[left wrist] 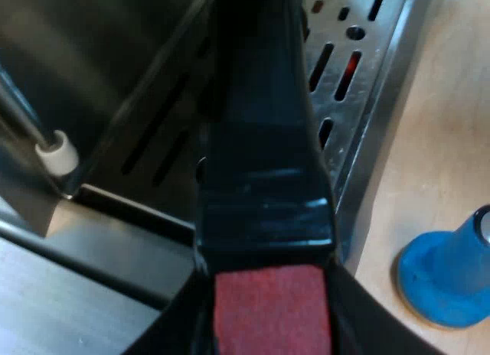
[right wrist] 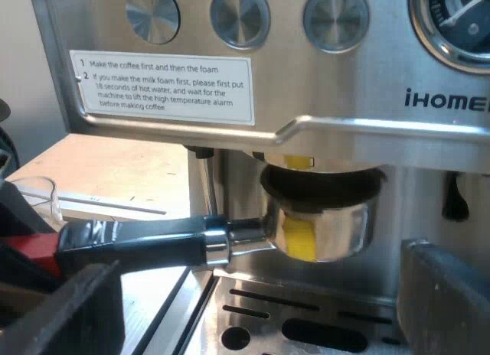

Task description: Put the handle in the coffee machine

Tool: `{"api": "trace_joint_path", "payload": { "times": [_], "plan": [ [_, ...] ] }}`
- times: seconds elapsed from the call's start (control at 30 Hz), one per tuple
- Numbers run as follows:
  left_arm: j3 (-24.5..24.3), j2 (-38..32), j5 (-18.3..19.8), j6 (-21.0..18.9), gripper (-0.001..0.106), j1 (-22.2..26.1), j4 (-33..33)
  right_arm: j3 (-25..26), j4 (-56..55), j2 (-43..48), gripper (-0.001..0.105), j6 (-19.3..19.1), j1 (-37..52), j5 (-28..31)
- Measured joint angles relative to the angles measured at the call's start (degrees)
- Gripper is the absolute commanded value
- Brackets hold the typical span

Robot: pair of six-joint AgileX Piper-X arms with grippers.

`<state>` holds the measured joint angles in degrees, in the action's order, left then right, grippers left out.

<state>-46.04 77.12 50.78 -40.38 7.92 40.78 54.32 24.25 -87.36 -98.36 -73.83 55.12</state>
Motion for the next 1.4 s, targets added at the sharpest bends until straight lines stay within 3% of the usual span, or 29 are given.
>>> {"api": "trace_joint_path", "payload": {
  "times": [0.73,1.4],
  "plan": [
    [-2.24,-1.22,-2.47,-0.43,0.000,-0.55,5.16,0.00,0.00,0.00,0.074,0.00,0.00,0.00],
    [-4.45,-1.22,-2.45,-0.43,0.000,-0.55,6.59,0.00,0.00,0.00,0.074,0.00,0.00,0.00]
  ]
}}
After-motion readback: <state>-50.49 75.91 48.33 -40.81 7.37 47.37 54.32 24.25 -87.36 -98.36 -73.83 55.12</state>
